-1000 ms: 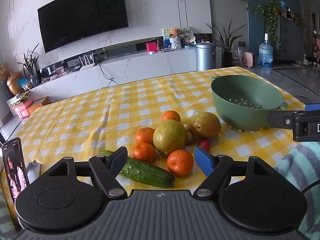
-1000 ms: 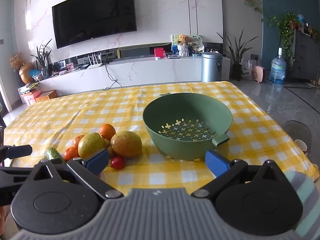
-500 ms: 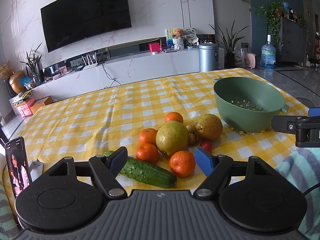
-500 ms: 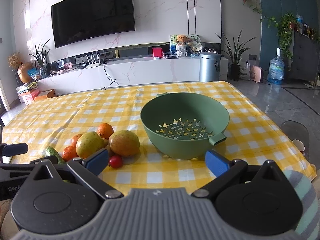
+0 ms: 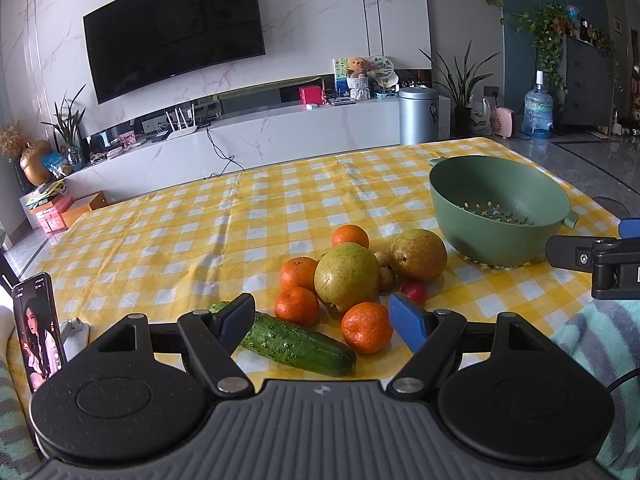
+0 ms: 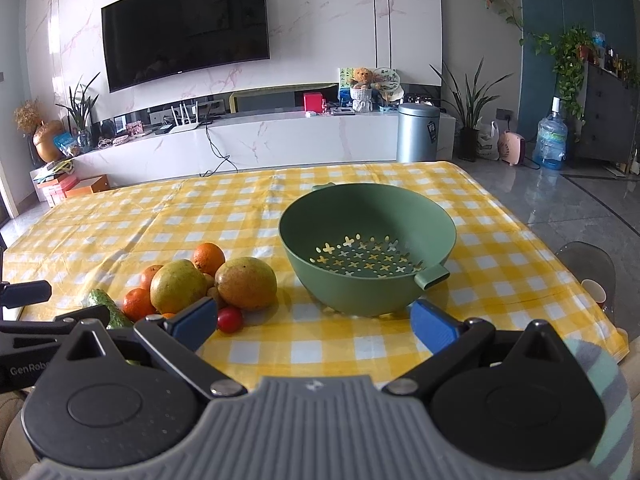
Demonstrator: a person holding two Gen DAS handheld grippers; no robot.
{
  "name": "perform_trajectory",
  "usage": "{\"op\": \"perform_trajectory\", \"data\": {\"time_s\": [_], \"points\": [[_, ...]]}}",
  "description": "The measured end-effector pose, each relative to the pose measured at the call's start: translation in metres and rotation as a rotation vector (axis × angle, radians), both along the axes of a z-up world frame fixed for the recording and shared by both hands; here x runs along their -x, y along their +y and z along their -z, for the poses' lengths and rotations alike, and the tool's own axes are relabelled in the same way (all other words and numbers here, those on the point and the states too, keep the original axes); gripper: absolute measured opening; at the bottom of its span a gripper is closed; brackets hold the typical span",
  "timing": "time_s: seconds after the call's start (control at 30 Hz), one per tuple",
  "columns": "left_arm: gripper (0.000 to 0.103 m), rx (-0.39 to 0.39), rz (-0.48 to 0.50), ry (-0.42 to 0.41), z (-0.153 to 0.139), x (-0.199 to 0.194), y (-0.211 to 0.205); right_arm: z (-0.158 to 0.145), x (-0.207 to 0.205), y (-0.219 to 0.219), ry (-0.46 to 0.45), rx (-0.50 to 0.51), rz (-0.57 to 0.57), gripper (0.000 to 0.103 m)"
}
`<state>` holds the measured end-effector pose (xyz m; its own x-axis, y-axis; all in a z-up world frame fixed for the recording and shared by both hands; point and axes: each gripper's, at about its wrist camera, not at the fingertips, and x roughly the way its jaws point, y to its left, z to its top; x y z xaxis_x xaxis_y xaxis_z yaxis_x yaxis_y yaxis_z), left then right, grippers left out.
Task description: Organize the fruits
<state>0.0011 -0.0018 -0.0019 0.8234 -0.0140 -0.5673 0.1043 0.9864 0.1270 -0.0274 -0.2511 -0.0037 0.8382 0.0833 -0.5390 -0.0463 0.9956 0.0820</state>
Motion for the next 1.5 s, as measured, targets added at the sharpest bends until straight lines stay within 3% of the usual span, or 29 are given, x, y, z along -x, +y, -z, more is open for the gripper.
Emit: {"op": "perform_trajectory", "data": {"time_s": [1.5], "points": [[0.089,0.004,0.002,0.000,-0.0028,0.0016,-0.0003,0.0015,0.0013,-0.0003,0.022,0.007,0.012,0.099]]}}
